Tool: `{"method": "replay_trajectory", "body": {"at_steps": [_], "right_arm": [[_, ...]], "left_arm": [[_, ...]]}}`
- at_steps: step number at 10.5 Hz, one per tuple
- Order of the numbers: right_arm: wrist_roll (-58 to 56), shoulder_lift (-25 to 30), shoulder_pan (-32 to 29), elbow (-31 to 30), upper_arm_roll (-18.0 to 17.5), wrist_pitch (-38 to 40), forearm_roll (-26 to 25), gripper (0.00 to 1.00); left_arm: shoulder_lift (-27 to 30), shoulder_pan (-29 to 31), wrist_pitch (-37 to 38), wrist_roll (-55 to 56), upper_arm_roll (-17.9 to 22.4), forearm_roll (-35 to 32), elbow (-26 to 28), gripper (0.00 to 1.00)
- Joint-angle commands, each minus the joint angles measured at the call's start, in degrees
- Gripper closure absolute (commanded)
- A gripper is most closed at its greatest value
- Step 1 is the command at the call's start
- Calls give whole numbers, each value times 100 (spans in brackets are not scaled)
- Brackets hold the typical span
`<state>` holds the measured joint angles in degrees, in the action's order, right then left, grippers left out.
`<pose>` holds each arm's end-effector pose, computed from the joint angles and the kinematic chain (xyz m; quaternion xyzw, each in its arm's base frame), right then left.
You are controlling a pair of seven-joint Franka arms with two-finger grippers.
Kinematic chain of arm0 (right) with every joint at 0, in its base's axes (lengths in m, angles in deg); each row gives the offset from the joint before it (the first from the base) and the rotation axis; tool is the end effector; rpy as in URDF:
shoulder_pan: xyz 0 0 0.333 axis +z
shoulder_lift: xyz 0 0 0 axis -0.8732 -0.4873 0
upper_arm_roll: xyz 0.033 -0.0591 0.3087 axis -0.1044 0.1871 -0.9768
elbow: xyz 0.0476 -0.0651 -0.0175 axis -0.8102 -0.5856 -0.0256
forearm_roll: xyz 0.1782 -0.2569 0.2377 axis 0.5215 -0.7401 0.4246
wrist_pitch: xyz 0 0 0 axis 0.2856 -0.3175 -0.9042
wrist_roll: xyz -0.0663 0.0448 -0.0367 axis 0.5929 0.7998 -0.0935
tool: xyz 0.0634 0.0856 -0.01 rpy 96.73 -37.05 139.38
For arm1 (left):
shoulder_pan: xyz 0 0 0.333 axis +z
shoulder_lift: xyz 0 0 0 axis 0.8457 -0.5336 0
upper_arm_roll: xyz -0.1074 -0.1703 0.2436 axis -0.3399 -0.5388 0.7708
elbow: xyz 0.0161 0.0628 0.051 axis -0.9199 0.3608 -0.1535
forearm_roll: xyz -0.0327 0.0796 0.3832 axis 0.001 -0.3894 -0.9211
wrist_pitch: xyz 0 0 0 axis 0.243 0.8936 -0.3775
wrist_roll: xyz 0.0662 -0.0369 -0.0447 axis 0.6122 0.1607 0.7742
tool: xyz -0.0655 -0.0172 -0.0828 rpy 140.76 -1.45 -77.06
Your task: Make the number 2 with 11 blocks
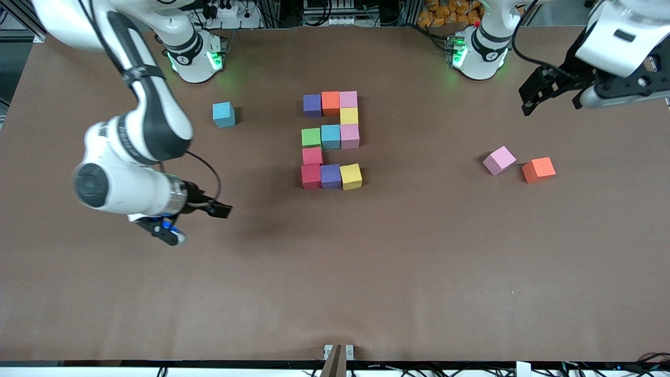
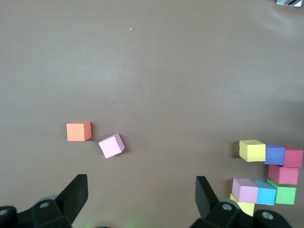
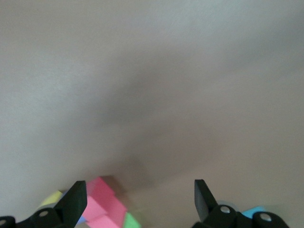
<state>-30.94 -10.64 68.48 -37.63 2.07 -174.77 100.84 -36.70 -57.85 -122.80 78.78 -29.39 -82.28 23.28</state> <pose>0.6369 0.1517 0.3990 -0.9704 0.1947 0.1204 0.0775 0.5061 -0.1430 0.6956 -0.9972 -0.0675 -0.0317 0.0079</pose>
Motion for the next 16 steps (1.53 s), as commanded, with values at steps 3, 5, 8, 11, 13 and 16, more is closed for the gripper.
{"method": "replay_trajectory", "body": {"at_steps": [3,5,8,11,13,16], "right_arm": [[-2433,1631,-61,-770,442,233,-322,0],[-2753,2079,-53,-648,434,285,-1148,0],[-2831,2231,-96,341,417,1309,-1168,0],[-3691,2205,-281,723,635,1578,-1141,0],[-4060,2187,-281,855,942,1595,-1133,0],[-4063,2178,-220,873,1041,1771,-1141,0]], "left_arm": [[205,-25,319,-1544,717,140,60,0],[109,1,223,-1644,780,78,104,0],[38,19,-249,-1714,929,69,436,0],[29,19,-436,-1749,990,69,640,0],[82,37,-375,-1881,1052,69,728,0],[38,-7,-357,-1802,1000,61,666,0]]}}
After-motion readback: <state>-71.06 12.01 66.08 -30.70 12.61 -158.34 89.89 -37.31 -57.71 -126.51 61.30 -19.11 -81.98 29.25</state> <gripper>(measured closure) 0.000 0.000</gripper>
